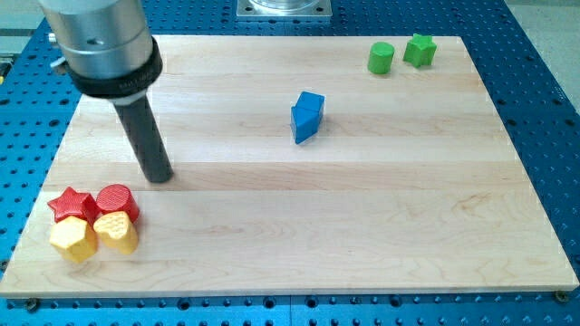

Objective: Push the blue blocks to the center right

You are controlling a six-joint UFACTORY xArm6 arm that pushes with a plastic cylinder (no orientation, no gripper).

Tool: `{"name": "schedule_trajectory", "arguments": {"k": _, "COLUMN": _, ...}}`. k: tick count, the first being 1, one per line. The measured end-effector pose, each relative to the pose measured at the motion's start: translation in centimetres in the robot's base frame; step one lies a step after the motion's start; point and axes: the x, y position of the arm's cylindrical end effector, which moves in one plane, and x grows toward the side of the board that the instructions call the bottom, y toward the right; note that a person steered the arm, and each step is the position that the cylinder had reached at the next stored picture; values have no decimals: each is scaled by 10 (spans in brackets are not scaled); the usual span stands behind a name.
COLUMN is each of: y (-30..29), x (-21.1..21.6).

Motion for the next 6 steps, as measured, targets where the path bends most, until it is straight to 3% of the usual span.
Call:
{"name": "schedule_trajectory", "arguments": {"k": 1, "y": 91, "x": -39}}
{"name": "schedule_trajectory", "arguments": {"k": 2, "y": 119, "x": -91}}
{"name": "schedule_trajectory", "arguments": {"k": 4, "y": 299, "x": -64}}
{"name": "schedule_trajectory", "arguments": {"k": 6, "y": 256, "x": -44}}
